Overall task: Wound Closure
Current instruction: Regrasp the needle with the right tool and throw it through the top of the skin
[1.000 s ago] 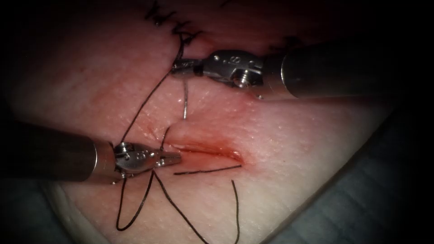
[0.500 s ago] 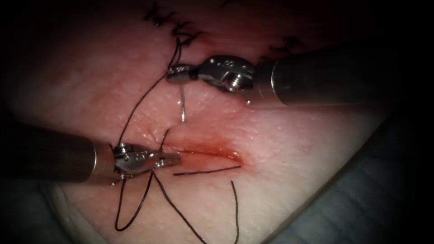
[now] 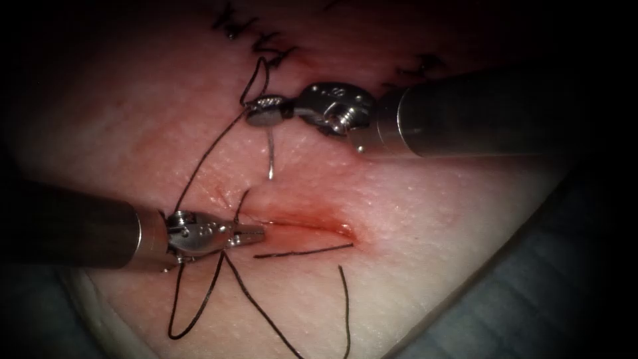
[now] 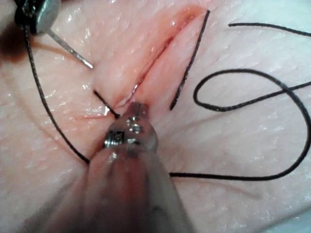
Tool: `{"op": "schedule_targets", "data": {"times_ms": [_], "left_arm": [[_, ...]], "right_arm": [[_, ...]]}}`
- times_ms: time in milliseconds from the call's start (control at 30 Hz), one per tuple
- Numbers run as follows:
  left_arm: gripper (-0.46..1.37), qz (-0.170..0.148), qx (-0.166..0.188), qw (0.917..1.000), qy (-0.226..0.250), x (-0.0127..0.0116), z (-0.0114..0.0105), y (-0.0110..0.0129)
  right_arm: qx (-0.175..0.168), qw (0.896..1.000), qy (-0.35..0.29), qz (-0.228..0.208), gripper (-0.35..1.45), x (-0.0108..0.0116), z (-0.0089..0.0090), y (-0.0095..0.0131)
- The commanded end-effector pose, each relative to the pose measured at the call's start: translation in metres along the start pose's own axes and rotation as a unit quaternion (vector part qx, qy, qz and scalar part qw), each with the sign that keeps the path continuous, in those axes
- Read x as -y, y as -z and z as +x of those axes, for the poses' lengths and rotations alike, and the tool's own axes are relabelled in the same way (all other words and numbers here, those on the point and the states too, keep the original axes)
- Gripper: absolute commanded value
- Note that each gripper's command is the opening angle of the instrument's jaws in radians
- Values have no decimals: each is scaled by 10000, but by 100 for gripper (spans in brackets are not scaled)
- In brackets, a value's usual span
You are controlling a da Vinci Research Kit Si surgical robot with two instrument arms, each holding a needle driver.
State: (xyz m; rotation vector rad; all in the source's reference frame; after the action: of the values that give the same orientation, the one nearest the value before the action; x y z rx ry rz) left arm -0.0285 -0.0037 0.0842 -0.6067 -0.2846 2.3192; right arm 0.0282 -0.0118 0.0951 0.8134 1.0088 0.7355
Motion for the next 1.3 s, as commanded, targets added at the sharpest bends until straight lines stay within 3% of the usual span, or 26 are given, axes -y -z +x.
{"op": "schedule_targets", "data": {"times_ms": [33, 700, 967, 1033, 1100, 1233, 1300], "left_arm": [[-35, -49, -4, 10000, 0, 0, 0, 0], [-35, -55, -4, 10000, -6, 1, -1, 1], [-35, -69, -3, 10000, -6, 0, -1, 1], [-35, -69, -3, 10000, -5, 0, -1, 1], [-35, -69, -3, 10000, -6, 1, -1, 1], [-35, -69, -3, 10000, -6, 0, -1, 1], [-35, -68, -3, 10000, -6, 0, -1, 1]], "right_arm": [[-34, 9998, -56, -175, -35, -1, -6, -4], [-55, 9927, -1105, -472, -35, 9, -49, -15], [-31, 9871, -1502, -551, -35, 14, -53, -5], [-175, 9870, -1496, -564, -35, 15, -52, -1], [-371, 9913, -840, -947, -35, 10, -43, 9], [-328, 9938, -207, -1042, -35, 3, -40, 14], [-371, 9894, 714, -1207, 6, -4, -37, 15]]}}
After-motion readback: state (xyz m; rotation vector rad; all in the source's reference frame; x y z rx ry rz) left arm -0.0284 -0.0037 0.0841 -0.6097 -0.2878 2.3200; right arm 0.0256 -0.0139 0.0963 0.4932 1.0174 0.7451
